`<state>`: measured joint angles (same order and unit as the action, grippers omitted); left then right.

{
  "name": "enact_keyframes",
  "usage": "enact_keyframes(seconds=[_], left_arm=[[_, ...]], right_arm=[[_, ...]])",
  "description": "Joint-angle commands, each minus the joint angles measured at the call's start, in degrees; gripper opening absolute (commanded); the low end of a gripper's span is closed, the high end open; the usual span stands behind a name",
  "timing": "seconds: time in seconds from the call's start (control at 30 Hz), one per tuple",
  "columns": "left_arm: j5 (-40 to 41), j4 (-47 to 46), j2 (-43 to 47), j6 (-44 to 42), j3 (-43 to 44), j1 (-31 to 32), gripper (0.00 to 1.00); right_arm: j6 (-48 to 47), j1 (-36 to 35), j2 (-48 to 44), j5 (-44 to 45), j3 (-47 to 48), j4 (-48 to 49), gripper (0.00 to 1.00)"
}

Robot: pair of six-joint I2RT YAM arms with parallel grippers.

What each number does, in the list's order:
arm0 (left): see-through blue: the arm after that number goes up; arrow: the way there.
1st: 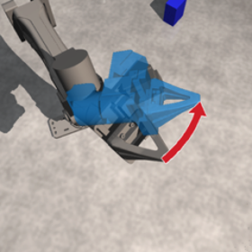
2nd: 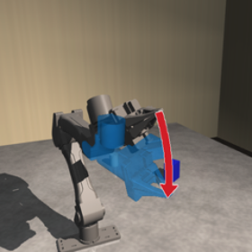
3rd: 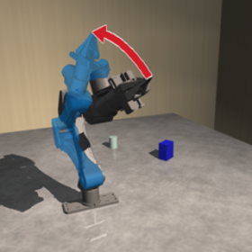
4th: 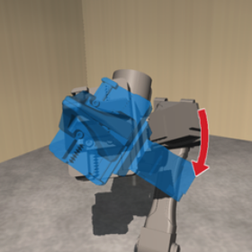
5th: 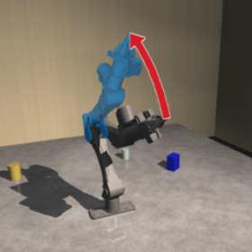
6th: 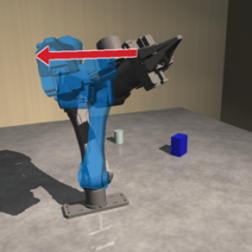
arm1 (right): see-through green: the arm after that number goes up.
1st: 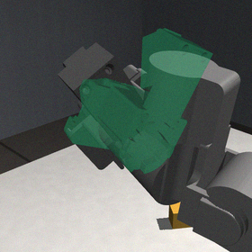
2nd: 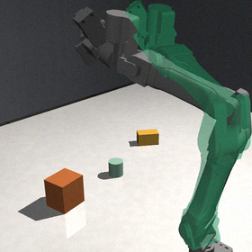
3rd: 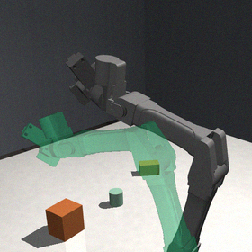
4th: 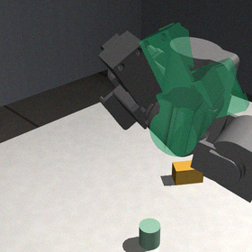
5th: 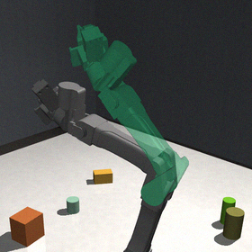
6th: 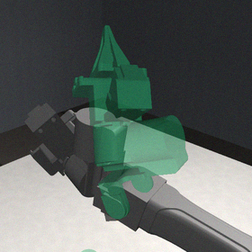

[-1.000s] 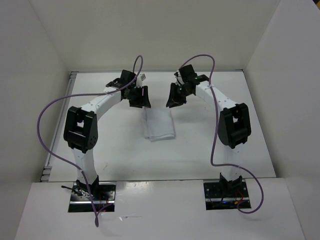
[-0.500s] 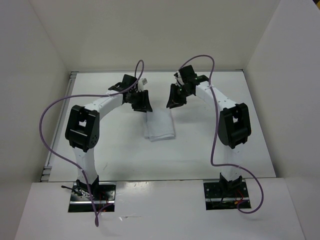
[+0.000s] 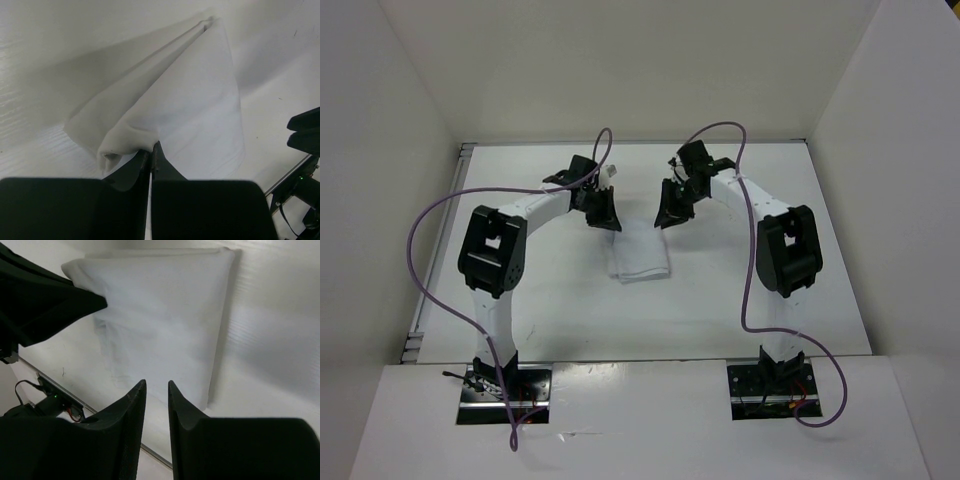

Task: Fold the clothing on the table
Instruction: Fold the skirt

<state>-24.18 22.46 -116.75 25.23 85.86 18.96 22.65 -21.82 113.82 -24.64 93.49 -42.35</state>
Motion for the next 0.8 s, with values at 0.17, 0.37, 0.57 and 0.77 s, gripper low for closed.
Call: enact_keyframes(seconds=[0.17,0.37,0.57,0.77], left_arm=[[4.2,5.5,5.0,-4.5,1.2,0.2,0.0],[8.0,6.0,2.6,-5.7,-1.3,0.2,0.0],[9.9,6.5,0.7,-6.3,-3.0,0.2,0.0],[11.7,6.5,-2.1,-6.9,-4.3,0.2,0.0]], right_arm=[[0.2,-0.1,-2.8,-4.4,-4.7,3.3,0.31],[1.2,-1.1,-0.3,-10.7,-6.5,6.6,0.31],[1.8,-2.2,3.4,-14.7,-8.6,9.3,0.24],[1.8,-2.2,7.6,-16.9,-10.4,11.2,0.23]])
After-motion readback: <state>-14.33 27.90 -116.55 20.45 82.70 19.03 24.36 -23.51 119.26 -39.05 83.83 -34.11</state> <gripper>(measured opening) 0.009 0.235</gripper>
